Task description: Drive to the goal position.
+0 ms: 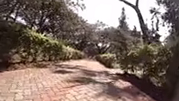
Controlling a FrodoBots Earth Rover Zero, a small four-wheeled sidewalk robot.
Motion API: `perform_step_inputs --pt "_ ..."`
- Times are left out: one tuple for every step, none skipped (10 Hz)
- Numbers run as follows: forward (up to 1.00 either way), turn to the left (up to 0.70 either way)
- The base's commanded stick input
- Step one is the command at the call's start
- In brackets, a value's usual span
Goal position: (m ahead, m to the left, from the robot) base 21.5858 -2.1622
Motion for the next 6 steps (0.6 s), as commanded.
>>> perform_step_inputs --pt "0.50 0.00" --pt "0.50 0.00" --pt "0.50 0.00" --pt "0.50 0.00" --pt "0.50 0.00" --pt "0.50 0.00"
